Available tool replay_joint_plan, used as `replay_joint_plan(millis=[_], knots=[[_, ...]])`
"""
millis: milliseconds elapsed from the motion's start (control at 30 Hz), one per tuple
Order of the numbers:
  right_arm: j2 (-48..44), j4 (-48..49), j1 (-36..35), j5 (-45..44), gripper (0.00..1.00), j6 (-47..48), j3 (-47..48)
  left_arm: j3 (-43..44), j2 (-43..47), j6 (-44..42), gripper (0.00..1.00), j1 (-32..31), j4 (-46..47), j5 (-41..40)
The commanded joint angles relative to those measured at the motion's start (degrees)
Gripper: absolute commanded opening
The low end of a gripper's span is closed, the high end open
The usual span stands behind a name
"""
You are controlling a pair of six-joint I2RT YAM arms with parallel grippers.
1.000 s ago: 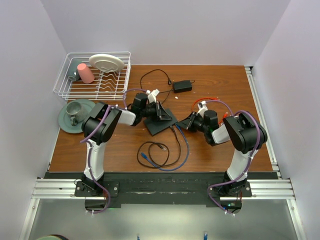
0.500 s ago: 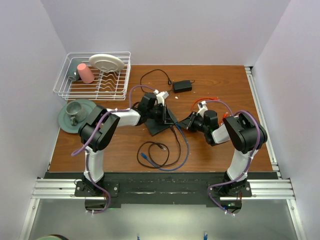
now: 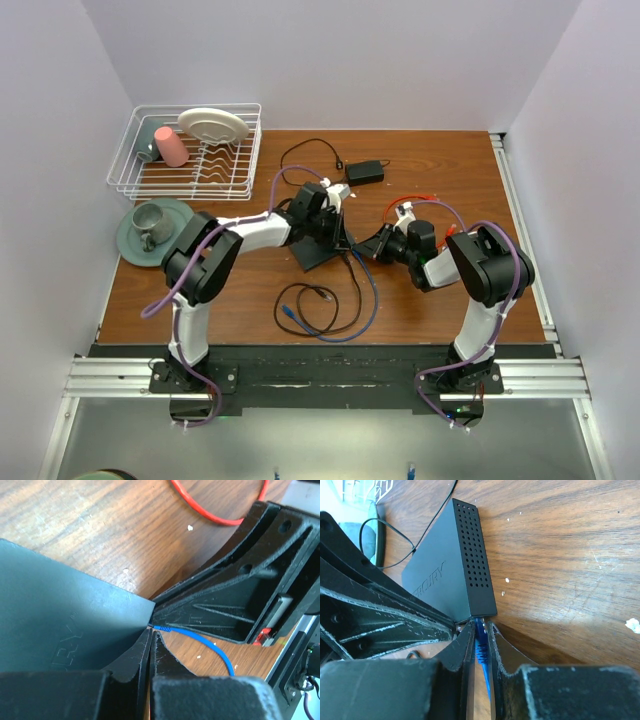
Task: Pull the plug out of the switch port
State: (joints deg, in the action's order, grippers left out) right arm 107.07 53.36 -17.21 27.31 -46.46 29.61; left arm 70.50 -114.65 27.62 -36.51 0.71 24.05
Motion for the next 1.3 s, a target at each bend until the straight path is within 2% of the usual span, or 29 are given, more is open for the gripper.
replay_joint_plan(millis=[0, 133, 300, 500, 700, 833, 1100, 1267], knots=[[0.8, -10.7, 0.1, -3.1, 0.00, 2.3, -2.3, 3.9, -2.4, -1.6, 0.00, 0.3, -3.6, -4.5], [0.8, -10.8, -0.1, -3.1, 0.00, 2.3, -2.4, 4.9, -3.3, -1.3, 0.00, 0.1, -4.1, -2.2], [0.9, -11.3, 0.0, -2.9, 0.00, 2.4, -1.7, 2.2, -1.2, -3.2, 0.00, -1.3, -4.6, -4.0], [1.0, -11.2, -0.1, -2.9, 0.00, 2.4, -1.8, 0.2, -0.2, -4.7, 0.00, -2.2, -6.1, -13.5], [0.3, -11.6, -0.1, -2.8, 0.00, 2.4, -1.9, 5.1, -3.1, -5.6, 0.00, -2.4, -12.7, -23.5], [0.1, -11.7, 0.0, -2.6, 0.00, 2.4, -2.4, 7.2, -4.2, -4.9, 0.00, -2.3, -13.7, -28.7], [-1.2, -12.4, -0.1, -2.8, 0.00, 2.9, -3.3, 9.3, -6.5, -3.6, 0.00, -2.3, -14.2, -28.7], [-1.7, -11.9, -0.1, -2.5, 0.00, 2.2, -3.2, 8.3, -4.5, -3.4, 0.00, -2.3, -11.7, -26.8]])
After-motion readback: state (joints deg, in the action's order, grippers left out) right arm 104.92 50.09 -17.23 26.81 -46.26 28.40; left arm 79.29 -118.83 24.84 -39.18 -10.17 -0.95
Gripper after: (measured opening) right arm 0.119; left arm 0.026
